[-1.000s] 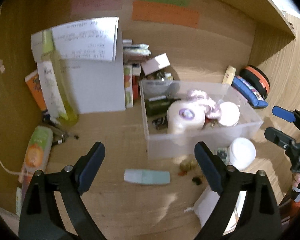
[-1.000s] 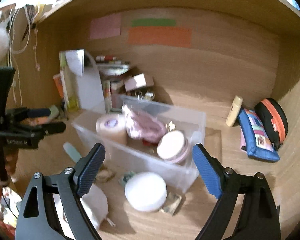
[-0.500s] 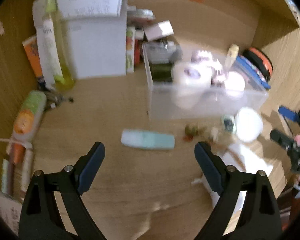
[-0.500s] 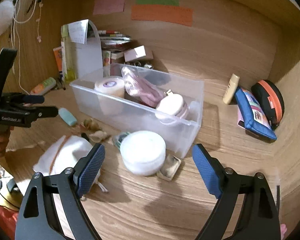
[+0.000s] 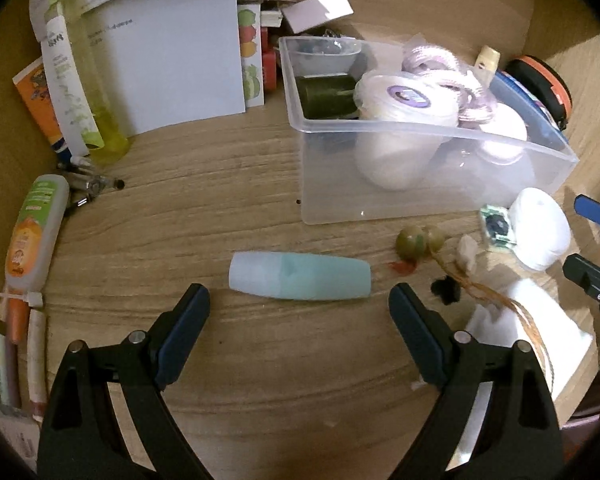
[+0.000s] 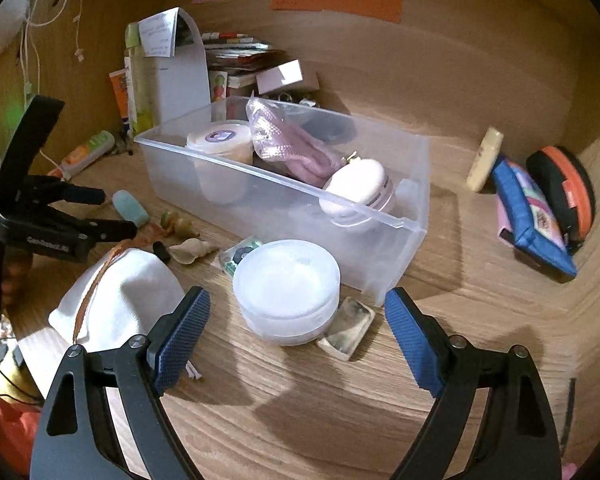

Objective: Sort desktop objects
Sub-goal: 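Grasp the pale blue tube with the left tool while the right tool grasps the white round container, then lower the white container into the bin with the right tool while the left tool carries the tube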

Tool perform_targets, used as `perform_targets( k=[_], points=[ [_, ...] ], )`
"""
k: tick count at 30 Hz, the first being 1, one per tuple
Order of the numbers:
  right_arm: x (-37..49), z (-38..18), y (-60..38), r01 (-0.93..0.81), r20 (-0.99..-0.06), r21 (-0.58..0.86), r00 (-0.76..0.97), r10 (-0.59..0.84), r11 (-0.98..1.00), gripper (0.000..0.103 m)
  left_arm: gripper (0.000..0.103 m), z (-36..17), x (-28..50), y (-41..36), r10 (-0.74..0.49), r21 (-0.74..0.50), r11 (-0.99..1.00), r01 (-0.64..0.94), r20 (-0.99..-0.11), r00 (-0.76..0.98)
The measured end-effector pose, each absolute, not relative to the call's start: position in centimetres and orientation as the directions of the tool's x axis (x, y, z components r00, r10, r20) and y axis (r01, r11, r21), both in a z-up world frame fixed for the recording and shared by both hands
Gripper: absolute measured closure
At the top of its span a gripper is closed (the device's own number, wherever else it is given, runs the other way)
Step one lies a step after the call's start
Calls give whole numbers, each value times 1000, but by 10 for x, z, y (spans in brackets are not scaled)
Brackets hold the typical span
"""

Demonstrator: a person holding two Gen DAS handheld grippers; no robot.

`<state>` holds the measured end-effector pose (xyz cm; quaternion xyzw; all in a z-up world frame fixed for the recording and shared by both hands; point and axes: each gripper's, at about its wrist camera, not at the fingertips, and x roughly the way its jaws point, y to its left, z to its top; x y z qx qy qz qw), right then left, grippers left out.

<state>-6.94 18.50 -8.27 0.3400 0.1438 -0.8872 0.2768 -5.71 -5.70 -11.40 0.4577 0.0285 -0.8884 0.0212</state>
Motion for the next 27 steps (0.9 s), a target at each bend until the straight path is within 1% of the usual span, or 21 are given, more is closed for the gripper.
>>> perform_targets(
  k=[3, 6, 8, 10, 13, 15, 16, 18, 20, 21, 27],
  points=[
    [-81, -87, 186, 594, -706, -12, -575, -413, -805, 16, 11, -116, -61, -56, -32, -9, -998, 68, -813, -581],
    [-88, -92, 184, 596, -717, -2, -561, -414, -803, 18, 13, -115, -62, -54, -51, 15, -998, 66, -804, -593],
    [-90, -93, 182, 606, -720, -5, -554, -418, -796, 19, 21, -116, -64, -54, -54, 21, -998, 63, -803, -593],
    [-91, -95, 179, 618, -724, -9, -546, -421, -786, 22, 23, -117, -65, -56, -42, 8, -998, 60, -804, -593],
    [-93, -98, 174, 631, -736, -17, -533, -417, -776, 23, 27, -117, -66, -57, -43, 6, -998, 63, -799, -599],
    [-93, -100, 173, 636, -741, -21, -528, -415, -771, 28, 29, -117, -65, -58, -40, 3, -998, 63, -797, -602],
    [-94, -100, 172, 640, -745, -19, -521, -416, -768, 32, 30, -117, -65, -57, -41, 3, -998, 63, -795, -605],
    [-95, -101, 171, 641, -749, -18, -517, -414, -767, 34, 30, -117, -64, -57, -41, 4, -998, 63, -792, -609],
    [-95, -102, 171, 638, -749, -27, -523, -407, -770, 39, 30, -117, -63, -56, -40, 2, -998, 63, -791, -610],
    [-95, -102, 171, 637, -748, -33, -527, -404, -771, 40, 30, -117, -62, -56, -40, 1, -998, 64, -791, -610],
    [-94, -102, 173, 633, -747, -15, -521, -412, -774, 40, 30, -115, -58, -57, -41, -5, -997, 72, -782, -622]
  ],
)
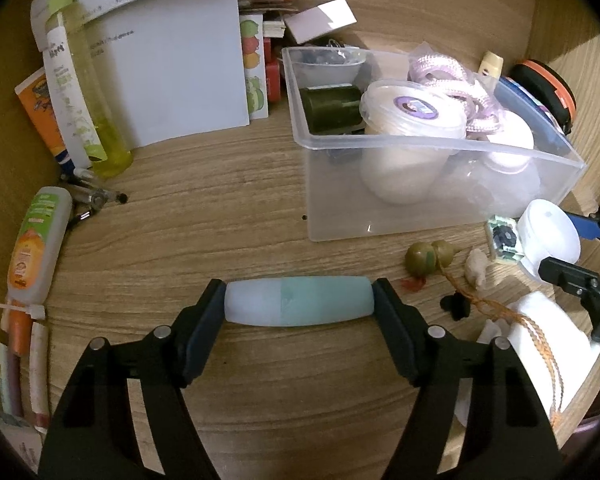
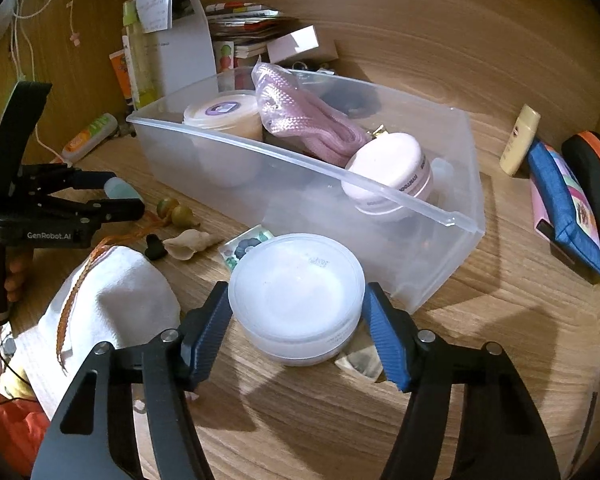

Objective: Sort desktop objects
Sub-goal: 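Lower the white container into the bin with the right tool while the left tool carries the tube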

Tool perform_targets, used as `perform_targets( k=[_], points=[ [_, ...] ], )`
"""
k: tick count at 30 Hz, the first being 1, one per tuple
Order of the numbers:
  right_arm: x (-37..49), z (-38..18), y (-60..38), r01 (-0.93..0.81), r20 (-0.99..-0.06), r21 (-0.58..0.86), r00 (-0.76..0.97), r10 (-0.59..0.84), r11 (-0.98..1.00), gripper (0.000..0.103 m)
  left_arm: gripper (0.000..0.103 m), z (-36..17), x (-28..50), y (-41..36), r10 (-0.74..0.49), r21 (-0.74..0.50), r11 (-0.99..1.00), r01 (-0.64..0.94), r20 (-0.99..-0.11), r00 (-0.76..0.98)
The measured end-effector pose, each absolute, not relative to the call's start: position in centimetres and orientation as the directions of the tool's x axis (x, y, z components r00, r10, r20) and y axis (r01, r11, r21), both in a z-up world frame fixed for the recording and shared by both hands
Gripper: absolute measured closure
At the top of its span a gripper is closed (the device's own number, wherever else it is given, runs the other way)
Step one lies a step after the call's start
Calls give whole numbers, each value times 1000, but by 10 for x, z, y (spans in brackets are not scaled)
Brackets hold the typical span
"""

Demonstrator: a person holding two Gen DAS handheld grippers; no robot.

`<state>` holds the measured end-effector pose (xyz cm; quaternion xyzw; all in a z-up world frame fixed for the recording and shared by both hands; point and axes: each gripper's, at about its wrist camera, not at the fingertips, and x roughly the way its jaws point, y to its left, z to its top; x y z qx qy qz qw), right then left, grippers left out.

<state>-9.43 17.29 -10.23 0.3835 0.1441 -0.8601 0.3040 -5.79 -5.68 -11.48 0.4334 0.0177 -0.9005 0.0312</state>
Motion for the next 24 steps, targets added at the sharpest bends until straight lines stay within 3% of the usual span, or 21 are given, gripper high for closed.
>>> perform_targets(
  k=[24],
  points=[
    [-77, -26, 209, 602, -594, 30, -631, -499, -798, 40, 30, -49, -41, -48, -30, -13, -999, 50, -637, -770]
  ],
)
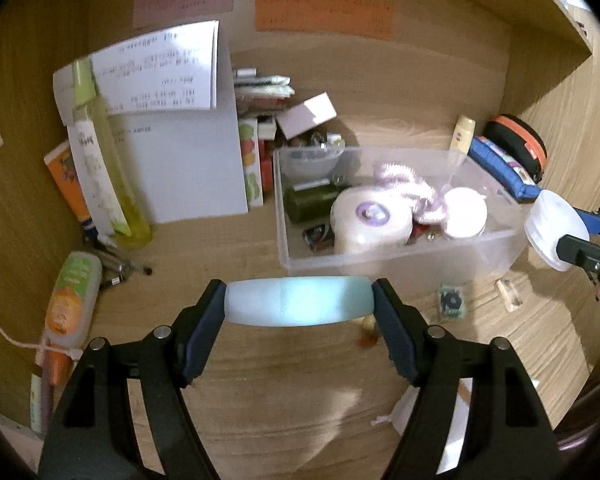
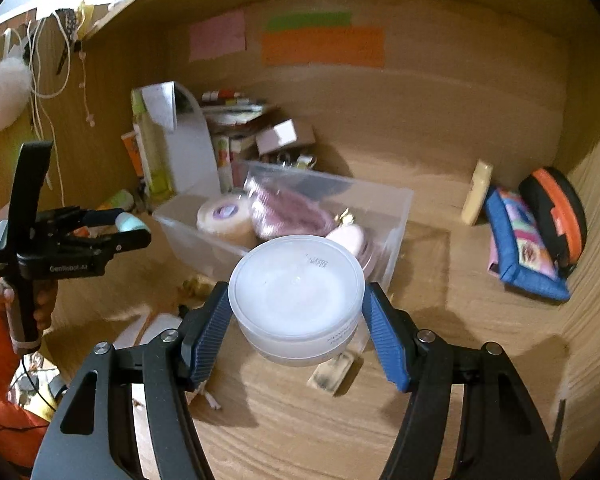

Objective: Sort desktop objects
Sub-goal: 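Lower the white container into the bin with the right tool while the left tool carries the tube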

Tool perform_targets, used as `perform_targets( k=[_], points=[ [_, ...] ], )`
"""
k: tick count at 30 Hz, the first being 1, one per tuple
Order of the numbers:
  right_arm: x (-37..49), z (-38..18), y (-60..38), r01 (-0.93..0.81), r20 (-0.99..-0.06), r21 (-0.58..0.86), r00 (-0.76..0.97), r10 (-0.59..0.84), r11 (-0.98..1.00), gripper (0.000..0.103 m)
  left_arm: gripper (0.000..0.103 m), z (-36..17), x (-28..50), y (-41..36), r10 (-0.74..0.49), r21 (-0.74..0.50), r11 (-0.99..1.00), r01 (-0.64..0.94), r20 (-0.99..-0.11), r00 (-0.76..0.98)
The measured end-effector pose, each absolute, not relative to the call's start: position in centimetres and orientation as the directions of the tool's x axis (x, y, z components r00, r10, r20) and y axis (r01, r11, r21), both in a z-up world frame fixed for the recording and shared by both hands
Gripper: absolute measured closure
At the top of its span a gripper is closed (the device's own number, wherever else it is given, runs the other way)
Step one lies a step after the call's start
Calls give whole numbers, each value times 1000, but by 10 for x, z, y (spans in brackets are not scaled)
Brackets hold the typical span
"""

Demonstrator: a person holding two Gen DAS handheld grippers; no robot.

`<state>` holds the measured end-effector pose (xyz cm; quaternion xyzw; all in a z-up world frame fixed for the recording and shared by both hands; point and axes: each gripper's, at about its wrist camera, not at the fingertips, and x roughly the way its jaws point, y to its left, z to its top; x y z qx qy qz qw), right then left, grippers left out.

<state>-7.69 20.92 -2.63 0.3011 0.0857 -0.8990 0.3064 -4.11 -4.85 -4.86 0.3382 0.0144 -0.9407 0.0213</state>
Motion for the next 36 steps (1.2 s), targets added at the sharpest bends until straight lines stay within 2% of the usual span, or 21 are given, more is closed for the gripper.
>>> perform_targets(
  k=[11, 25, 36],
  points=[
    [-104, -11, 210, 579, -559, 57, -656, -507, -813, 40, 30, -31, -60, -44, 22, -54, -998, 12, -586, -810],
    [-149, -17, 195, 554, -574, 129, -634, -518, -822, 40, 30, -31, -116, -44, 32, -71, -997, 14, -606, -794],
    [-193, -32, 167, 522, -636, 59, -638, -434, -851, 40, 30, -37, -151, -48, 75, -113, -994, -4, -635, -769]
  ],
)
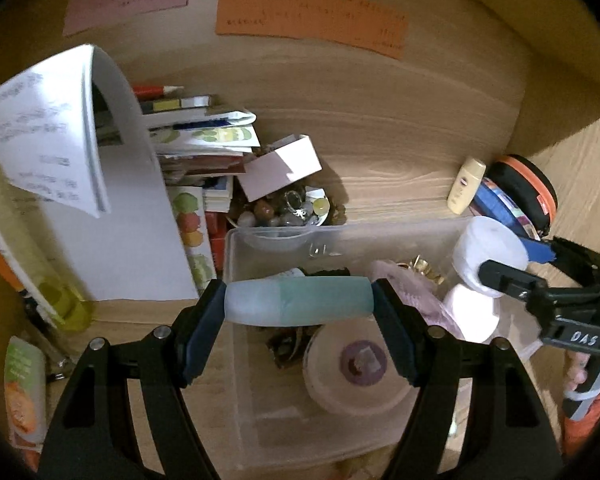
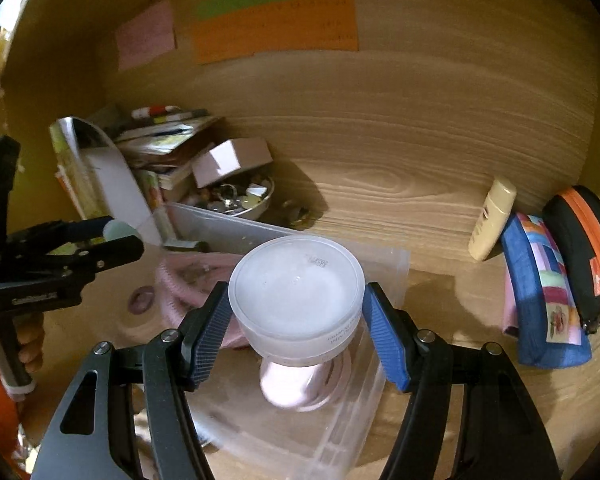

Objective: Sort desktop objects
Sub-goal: 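Lower the white container into the bin with the right tool while the left tool carries the tube, then open both tools in the bin and withdraw them toward the loose items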

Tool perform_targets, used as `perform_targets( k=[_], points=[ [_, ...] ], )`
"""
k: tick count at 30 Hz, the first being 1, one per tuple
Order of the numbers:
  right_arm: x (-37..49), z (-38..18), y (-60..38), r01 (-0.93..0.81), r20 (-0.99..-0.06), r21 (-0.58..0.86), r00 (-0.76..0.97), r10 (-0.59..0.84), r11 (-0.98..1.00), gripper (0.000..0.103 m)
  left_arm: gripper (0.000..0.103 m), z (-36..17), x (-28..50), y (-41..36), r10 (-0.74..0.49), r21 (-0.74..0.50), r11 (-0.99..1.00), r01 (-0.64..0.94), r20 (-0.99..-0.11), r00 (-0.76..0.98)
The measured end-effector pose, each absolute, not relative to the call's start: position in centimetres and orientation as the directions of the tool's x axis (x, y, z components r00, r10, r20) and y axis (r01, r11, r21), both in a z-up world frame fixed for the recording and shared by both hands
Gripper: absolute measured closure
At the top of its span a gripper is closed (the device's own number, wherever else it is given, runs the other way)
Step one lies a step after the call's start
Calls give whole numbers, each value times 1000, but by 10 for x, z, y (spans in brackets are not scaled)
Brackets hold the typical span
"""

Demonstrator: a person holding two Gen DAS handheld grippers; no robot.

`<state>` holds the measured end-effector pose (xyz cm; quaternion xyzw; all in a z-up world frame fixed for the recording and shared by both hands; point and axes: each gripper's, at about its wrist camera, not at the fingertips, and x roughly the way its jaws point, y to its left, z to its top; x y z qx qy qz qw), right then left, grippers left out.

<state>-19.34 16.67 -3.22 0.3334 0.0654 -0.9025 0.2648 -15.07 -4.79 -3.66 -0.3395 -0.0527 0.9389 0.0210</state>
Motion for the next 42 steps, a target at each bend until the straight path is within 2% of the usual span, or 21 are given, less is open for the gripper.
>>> perform_targets(
  k=[12, 24, 29, 34, 42],
  points=[
    [-204, -51, 160, 488, -646, 51, -650, -401, -872, 40, 30, -50, -157, -46, 86, -123, -992, -8, -641, -763],
    [-195, -44, 162, 480, -606, 27, -690, -396, -877, 36, 29, -50, -156, -39, 60, -69, -997, -20, -641, -765],
    [-192, -44, 160, 477, -598, 11, -701, -388, -879, 25, 24, -50, -158, -41, 66, -83, -996, -15, -652, -756],
    [-186, -40, 157, 487, -592, 2, -704, -394, -873, 23, 21, -44, -156, -42, 95, -112, -993, -27, -662, -744],
    [-166, -19, 158, 508, -550, -12, -723, -419, -861, 20, 10, -12, -127, -42, 106, -116, -992, -44, -606, -789]
  ],
)
